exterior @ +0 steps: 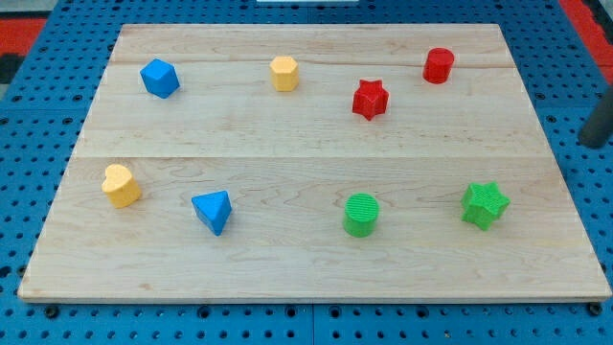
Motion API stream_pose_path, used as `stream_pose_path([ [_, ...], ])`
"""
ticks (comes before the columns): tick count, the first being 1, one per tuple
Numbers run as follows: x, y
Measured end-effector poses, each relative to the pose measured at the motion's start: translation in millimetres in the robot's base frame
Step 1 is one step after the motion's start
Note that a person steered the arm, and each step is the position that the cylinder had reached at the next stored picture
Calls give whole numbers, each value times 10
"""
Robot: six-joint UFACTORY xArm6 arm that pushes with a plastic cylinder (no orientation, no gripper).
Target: Put the green star into the red star
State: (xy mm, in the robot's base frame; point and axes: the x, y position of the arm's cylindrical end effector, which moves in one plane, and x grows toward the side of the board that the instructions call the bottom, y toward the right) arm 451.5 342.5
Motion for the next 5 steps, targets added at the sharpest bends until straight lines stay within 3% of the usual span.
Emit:
stream_pose_path([
  [1,622,-4],
  [2,933,-427],
  [4,906,-1967],
  [5,755,-1735],
])
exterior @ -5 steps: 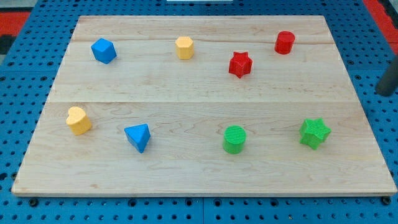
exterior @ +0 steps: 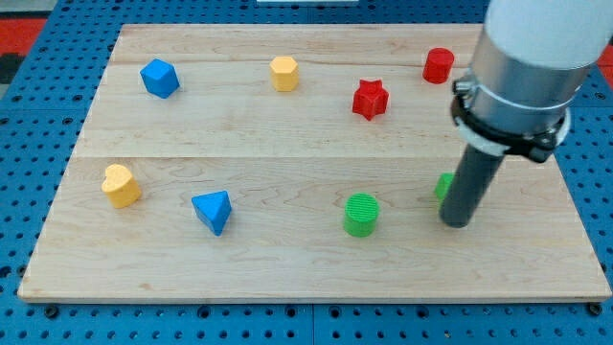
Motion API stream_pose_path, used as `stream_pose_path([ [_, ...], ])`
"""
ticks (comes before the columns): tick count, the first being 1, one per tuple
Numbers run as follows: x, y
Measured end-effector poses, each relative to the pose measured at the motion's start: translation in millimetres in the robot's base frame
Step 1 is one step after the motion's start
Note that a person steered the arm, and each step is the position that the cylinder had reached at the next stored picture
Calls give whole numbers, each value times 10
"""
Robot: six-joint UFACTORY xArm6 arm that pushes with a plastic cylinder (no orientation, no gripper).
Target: Put the green star into the red star
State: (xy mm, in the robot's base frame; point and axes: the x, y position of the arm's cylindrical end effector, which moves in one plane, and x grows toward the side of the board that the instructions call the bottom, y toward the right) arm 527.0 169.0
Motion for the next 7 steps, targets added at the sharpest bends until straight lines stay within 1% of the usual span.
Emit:
stream_pose_path([
  [2,-610,647],
  [3,-778,403],
  [4,-395,684],
  [5,-230,751],
  [6,-392,-26],
  [7,-490,-683],
])
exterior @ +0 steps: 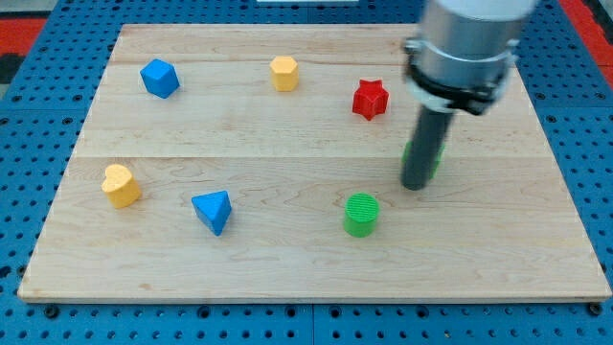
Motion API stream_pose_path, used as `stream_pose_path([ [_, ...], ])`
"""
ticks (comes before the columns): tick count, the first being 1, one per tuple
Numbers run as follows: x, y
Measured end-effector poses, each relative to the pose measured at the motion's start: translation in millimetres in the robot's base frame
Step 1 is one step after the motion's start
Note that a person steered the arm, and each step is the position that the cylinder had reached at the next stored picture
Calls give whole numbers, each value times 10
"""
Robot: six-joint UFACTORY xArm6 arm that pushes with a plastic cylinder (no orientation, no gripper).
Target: Put the green star into the red star
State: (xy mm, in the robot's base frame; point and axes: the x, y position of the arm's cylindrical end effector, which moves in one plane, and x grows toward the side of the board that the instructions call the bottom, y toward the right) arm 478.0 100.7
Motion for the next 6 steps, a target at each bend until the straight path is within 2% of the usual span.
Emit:
stream_pose_path([
  [1,-284,195],
  [2,-388,520],
  [3,-162,695],
  [4,-184,1236],
  [5,-499,1210],
  [6,-656,900],
])
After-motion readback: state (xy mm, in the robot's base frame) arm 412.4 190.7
